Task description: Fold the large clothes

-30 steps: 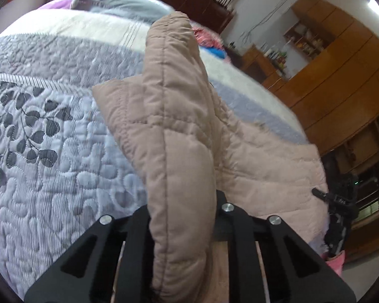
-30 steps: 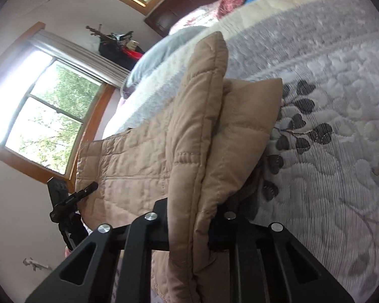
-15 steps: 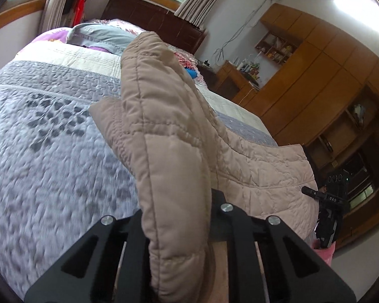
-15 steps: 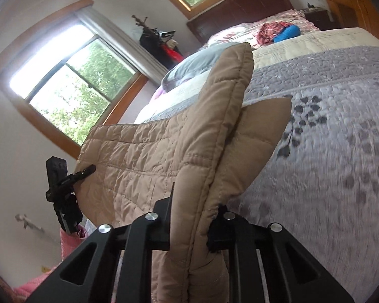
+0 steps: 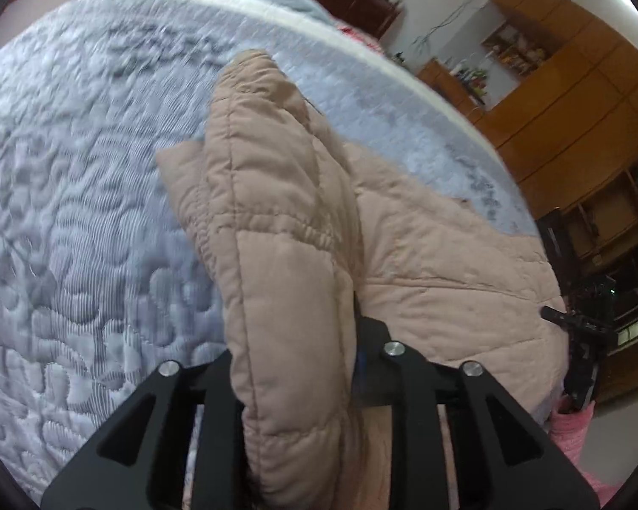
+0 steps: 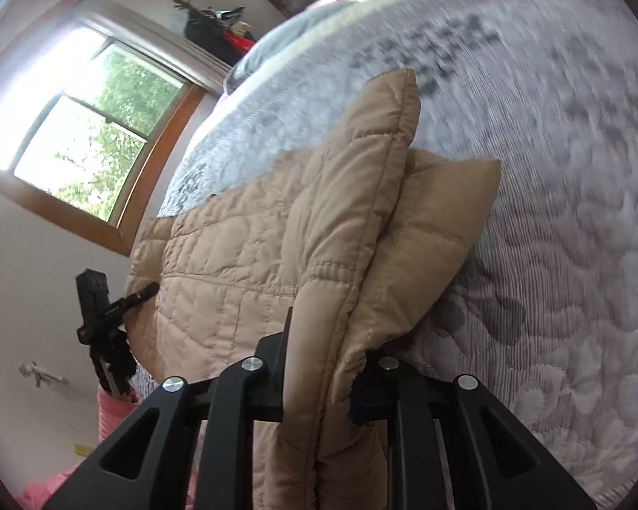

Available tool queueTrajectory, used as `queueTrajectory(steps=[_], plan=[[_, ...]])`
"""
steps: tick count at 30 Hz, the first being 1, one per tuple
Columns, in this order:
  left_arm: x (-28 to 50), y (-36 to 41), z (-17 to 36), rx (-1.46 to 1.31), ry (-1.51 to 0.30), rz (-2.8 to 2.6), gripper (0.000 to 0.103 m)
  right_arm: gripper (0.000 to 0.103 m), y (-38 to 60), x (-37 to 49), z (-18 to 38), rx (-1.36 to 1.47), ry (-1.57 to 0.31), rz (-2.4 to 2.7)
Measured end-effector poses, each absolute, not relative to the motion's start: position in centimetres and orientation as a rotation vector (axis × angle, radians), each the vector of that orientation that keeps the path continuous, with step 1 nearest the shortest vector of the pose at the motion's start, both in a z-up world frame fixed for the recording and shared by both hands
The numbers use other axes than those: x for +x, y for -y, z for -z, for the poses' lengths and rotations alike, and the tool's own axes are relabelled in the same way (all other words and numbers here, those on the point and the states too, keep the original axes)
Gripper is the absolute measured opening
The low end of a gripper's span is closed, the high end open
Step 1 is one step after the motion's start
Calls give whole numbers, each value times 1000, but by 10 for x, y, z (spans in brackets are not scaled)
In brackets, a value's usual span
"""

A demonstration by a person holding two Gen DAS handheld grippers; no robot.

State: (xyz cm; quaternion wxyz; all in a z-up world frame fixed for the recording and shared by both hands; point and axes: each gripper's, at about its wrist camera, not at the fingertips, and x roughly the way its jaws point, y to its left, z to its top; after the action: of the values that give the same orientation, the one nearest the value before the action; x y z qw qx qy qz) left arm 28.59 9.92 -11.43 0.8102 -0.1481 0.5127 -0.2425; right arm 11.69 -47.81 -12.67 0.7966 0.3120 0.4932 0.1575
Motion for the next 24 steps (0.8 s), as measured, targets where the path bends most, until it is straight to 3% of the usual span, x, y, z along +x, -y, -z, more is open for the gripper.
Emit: queueTrajectory(steps=[2,11,16,21,24], plan=[[289,-100,127,-304,-1101,526,31,22,482,122,139,688,-1069,-340],[283,-104,134,-327,-1082,500,35,27,487,126,164,749,-1076,-360],[267,-106,122,-357,-1096,438,45,46,480,116,145,626,-1088,-273],[238,-127,97,-362,-1062,355,47,43,474,89,106,433,-1076,-148],[212,-143,79,-339,-1017,263,50,33,464,69,82,324,-1062,-121]])
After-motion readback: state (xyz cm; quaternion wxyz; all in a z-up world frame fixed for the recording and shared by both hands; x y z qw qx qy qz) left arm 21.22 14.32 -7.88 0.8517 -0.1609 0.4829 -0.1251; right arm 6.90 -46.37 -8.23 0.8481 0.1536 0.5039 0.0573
